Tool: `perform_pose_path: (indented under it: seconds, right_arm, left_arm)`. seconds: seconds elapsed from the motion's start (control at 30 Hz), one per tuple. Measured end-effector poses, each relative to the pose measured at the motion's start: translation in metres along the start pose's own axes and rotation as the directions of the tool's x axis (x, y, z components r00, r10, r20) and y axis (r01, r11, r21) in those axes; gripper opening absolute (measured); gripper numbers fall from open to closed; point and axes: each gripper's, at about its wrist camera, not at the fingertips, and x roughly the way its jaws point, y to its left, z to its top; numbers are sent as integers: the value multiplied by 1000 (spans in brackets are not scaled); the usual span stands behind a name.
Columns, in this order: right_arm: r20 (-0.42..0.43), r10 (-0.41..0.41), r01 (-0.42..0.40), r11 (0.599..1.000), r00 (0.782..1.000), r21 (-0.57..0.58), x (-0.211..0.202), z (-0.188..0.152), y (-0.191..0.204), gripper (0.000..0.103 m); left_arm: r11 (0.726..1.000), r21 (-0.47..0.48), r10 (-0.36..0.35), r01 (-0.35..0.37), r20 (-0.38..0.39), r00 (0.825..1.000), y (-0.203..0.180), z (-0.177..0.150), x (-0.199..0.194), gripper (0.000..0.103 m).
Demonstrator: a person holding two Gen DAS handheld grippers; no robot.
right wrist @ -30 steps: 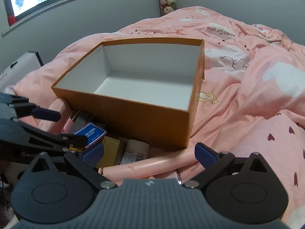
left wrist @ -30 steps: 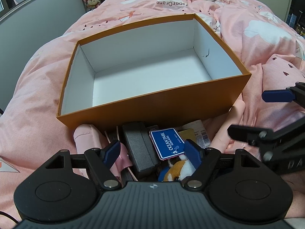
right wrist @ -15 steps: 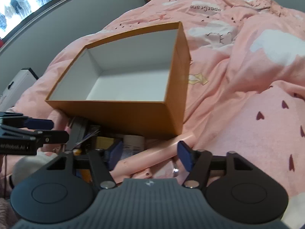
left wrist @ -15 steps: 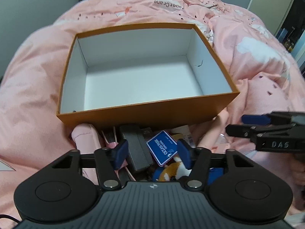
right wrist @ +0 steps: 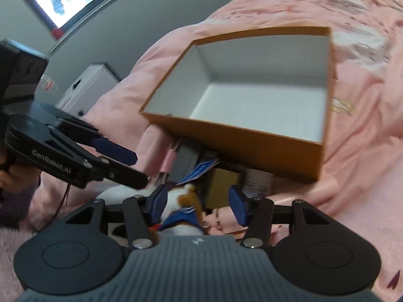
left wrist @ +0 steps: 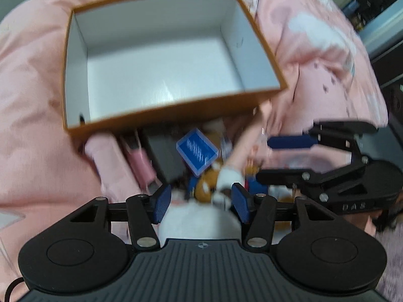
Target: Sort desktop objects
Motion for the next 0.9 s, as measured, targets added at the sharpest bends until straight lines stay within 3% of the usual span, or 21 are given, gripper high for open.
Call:
perform_pose_path:
  seconds: [0.1,0.17,0.37,0.5,0.73,0.9]
  right_arm:
    - [-51,-6,4,999,999,-39,8,-3,6,57]
    - [-94,-1,-4,999,996,-47,16,-6,6,57]
    - [-148,44,-45,999,988,1,28,-12,-2,55]
    - [-145,72,-65,997,987,50,31,-21,-4,55]
    - [-88,97,-88,991,991,100,32,-37,-4,46]
    - [-52,116,-110,987,992,118,24,-37,-9,39]
  left_arm:
    - [1000,-6,12,-12,-76,997,3,-10,4,69]
    - [999,-34,0,-3,-96,995,8,-13,5,76]
    - [987,-152,-71,48,-144,987,25,-15,8,81]
    - [976,-200,-118,82,-176,977,30,-19,19,87]
    - [955,-277,-163,103,-203,966,34,-26,39,95]
    - [949,-298,-153,103,-149,977,33,-33,35,91]
